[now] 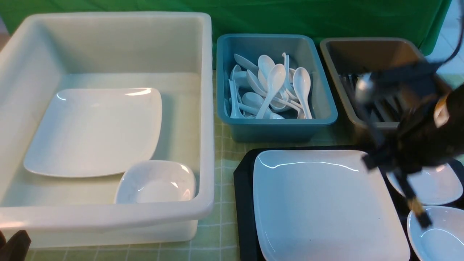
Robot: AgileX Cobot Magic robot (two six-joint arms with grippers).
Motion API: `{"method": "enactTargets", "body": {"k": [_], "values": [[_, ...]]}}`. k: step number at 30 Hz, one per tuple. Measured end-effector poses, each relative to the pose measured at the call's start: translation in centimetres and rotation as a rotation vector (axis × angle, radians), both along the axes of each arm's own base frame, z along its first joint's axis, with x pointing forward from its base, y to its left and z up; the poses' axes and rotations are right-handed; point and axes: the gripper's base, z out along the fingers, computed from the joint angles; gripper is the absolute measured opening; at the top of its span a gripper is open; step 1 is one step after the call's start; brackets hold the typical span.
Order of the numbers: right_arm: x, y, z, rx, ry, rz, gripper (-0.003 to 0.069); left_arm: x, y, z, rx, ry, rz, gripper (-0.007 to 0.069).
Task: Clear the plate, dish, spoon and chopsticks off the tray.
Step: Use the right arm to put the chopsticks into the small storage box on the right
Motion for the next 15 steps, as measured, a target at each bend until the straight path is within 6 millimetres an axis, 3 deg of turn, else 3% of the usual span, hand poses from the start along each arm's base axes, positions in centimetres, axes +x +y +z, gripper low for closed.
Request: {"method": "enactTargets", "body": {"k": [1, 2, 3, 5, 8, 13, 15], "values": [[0.3, -0.3, 0.4, 0.005, -0.015, -0.013, 0.0104, 0.0, 0.0, 0.0, 0.000, 0.000, 0.000, 0.0224], [2.2, -1.6, 1.6, 0.023, -0.092, -0.062, 0.0104, 0.0, 0.0, 0.0, -0.001, 0.000, 0.000, 0.0224], [2.3, -1.5, 1.5, 0.022, -0.096, -0.059, 0.0104, 0.0, 0.0, 0.0, -0.001, 0.000, 0.000, 0.0224], [5.7, -3.7, 2.8, 0.045, -0.218, -0.134, 0.0104, 0.0, 0.0, 0.0, -0.001, 0.000, 0.000, 0.0224], [9.2, -5.5, 2.8, 0.059, -0.317, -0.189, 0.0104, 0.0, 0.0, 0.0, -0.001, 0.000, 0.000, 0.0224], [15.6, -7.1, -0.8, 0.090, -0.465, -0.218, 0.0104, 0.0, 0.0, 0.0, -0.001, 0.000, 0.000, 0.0224], [16.8, -7.1, -2.0, 0.096, -0.480, -0.216, 0.0104, 0.0, 0.0, 0.0, -0.001, 0.000, 0.000, 0.0224]]}}
